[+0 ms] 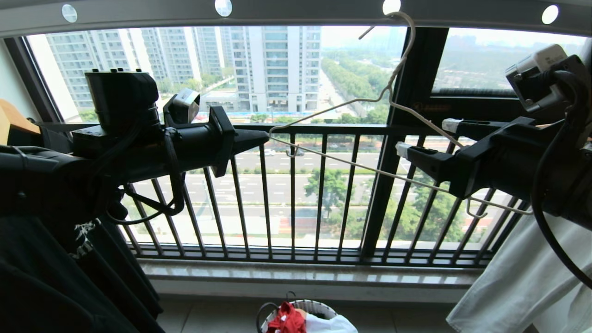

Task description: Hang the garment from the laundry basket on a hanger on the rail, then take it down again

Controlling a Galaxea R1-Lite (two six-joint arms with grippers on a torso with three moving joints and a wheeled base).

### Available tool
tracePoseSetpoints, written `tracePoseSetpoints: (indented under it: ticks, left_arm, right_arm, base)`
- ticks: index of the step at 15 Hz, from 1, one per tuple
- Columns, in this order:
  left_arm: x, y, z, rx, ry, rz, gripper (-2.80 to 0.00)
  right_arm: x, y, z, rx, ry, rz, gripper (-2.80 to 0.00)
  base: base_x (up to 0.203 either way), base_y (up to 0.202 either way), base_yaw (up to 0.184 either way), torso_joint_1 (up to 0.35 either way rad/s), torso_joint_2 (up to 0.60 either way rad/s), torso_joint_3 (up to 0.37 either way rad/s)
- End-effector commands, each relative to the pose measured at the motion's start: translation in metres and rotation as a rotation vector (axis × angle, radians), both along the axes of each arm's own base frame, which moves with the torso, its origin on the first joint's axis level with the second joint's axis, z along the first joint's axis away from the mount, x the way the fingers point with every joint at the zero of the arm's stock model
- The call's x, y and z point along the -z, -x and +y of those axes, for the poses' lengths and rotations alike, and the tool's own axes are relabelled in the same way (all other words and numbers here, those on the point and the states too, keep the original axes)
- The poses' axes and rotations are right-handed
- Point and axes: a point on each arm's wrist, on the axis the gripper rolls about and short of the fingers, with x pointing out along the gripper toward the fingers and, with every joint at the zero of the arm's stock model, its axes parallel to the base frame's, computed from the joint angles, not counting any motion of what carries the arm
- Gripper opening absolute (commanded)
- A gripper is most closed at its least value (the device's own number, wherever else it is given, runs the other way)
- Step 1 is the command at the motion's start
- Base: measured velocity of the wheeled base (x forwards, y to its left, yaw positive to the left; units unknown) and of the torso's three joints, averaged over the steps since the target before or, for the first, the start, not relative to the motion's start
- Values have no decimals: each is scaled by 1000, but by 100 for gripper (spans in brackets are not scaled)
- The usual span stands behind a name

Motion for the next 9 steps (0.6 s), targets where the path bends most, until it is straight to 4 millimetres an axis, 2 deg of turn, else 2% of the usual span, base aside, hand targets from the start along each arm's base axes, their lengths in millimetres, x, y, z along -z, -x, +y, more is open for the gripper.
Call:
tracePoseSetpoints:
  ticks: [1,3,4,7,8,9]
  left_arm:
    - [4,-1,-2,8,0,12,-280]
    - [14,-5,-6,16,-19,29,-280]
    - [12,-4,-6,16,-19,22,-280]
    - [6,5,-3,19,-31,-14,-280]
    - [7,14,-4,30,-36,-11,-280]
    - [8,23,-7,50,-43,-13,-280]
  right_arm:
    - [-10,34,-20,-20,-37,-63,0]
    - [-6,61,-31,-69,-34,-55,0]
    - [-7,74,-38,-83,-44,-71,0]
    - [-13,111,-62,-92,-94,-142,0]
    - [-14,122,-70,-90,-103,-155,0]
    - [-13,134,-78,-87,-109,-164,-208]
  base:
    - [0,0,0,0,0,0]
    - [0,0,0,0,0,0]
    - [0,0,0,0,0,0]
    - [0,0,0,0,0,0]
    - [0,0,0,0,0,0]
    - [0,0,0,0,0,0]
